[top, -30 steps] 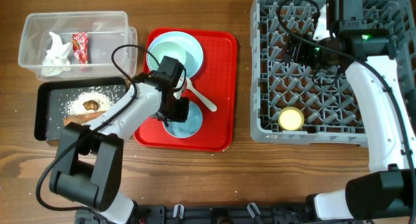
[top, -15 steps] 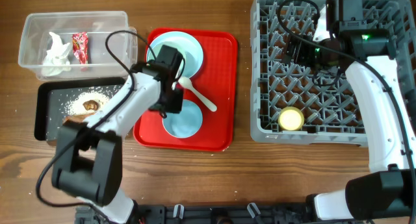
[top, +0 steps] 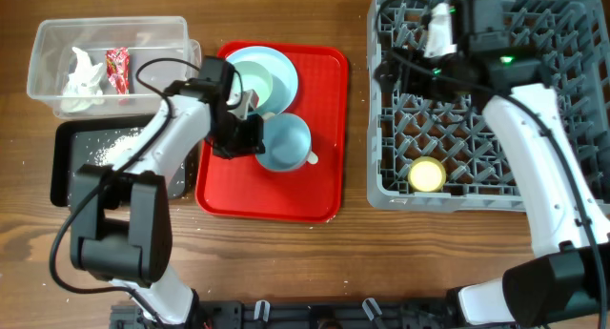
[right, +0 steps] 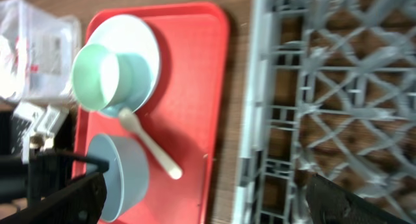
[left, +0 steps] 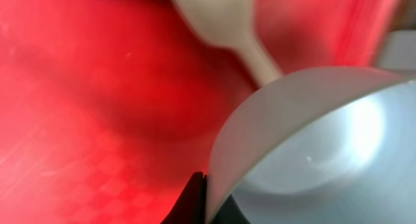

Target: Sort waste into correct bins and load items into the dishwasher rack

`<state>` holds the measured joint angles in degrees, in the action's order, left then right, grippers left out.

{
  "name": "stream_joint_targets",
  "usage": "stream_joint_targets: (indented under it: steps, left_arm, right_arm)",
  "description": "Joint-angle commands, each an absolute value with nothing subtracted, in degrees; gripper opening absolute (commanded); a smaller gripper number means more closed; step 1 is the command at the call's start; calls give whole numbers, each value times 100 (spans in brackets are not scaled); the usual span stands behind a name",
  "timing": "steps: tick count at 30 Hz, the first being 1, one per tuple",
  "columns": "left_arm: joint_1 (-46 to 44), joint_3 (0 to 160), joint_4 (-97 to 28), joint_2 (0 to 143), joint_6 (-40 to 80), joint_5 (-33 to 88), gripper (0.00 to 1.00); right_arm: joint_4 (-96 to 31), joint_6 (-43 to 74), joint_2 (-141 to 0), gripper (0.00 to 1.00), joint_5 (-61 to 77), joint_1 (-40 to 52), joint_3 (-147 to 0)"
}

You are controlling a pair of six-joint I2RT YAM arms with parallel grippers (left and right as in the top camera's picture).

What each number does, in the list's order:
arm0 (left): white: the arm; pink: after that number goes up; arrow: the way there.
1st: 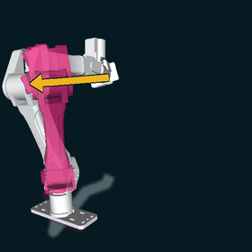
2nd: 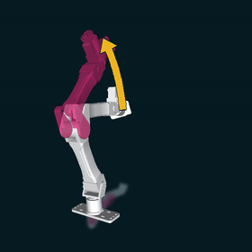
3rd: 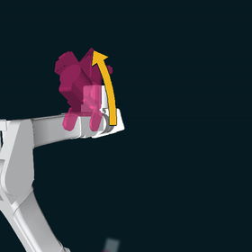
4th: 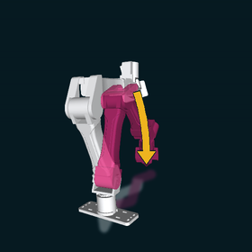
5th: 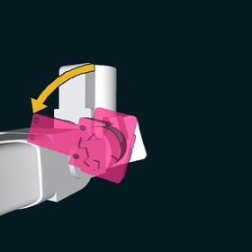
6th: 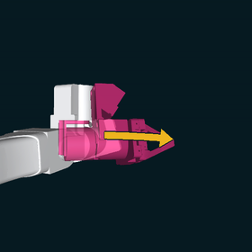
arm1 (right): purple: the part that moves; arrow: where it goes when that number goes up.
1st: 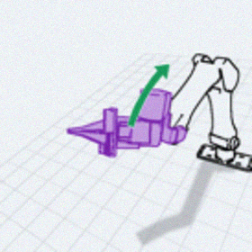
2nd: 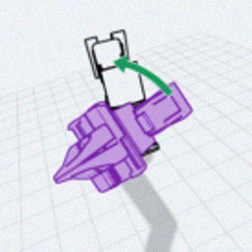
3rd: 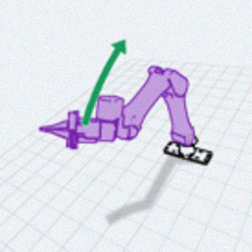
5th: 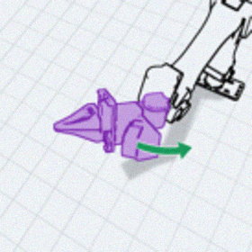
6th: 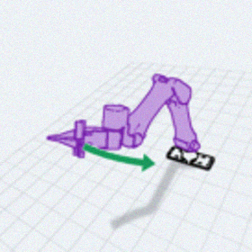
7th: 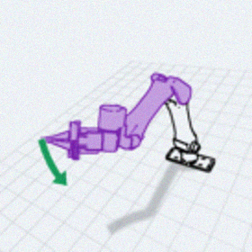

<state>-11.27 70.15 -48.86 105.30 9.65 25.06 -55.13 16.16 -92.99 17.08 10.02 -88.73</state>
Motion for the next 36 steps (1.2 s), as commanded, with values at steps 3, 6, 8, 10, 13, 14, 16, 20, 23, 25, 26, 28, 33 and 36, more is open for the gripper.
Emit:
stream_joint_targets:
  steps: [3,6,8,10,13,14,16,20,23,25,26,28,33,36]
  left_arm:
    - [-495,7137,-4816,10359,722,4117,4]
    - [-499,7137,-4814,10359,720,4117,4]
    - [-497,7137,-4790,10359,692,4154,4]
    - [-497,7137,-4742,10359,613,4357,4]
    - [-502,7137,-4497,10359,600,4534,4]
    - [-517,7137,-4412,10359,639,4484,4]
    - [-652,7137,-4244,10359,1140,3785,4]
    - [-1219,7236,-3986,10344,1428,3192,4]
    - [-1518,7651,-3988,10272,1439,3030,4]
    - [-1527,7905,-3981,10108,1441,3033,4]
    - [-1527,7983,-3981,9959,1441,3033,4]
    - [-1529,7992,-3957,9701,1441,3033,4]
    - [-1667,7990,-3964,9590,1441,3052,4]
    - [-1741,7990,-3959,9590,1439,3050,4]
  right_arm:
    - [-5290,1520,-9384,100,1964,1372,-8761]
    - [-5210,1546,-9400,100,1992,1481,-8761]
    - [-5140,1549,-9419,100,2012,1553,-8761]
    - [-5107,1568,-9421,100,2058,1579,-8761]
    - [-4993,1673,-9424,100,2292,1590,-8761]
    - [-4965,1673,-9428,99,2331,1612,-8761]
    - [-4923,1671,-9430,98,2322,1734,-8761]
    - [-4709,1874,-9432,92,1815,2169,-8761]
    - [-4713,2276,-9441,86,1011,2421,-8761]
    - [-4718,2292,-9443,77,939,2421,-8761]
    - [-4716,2316,-9529,71,939,2421,-8761]
    - [-4707,2427,-9786,67,941,2421,-8761]
    - [-4589,2571,-10191,39,429,2414,-8764]
    - [-4591,2561,-10191,18,80,2414,-8764]
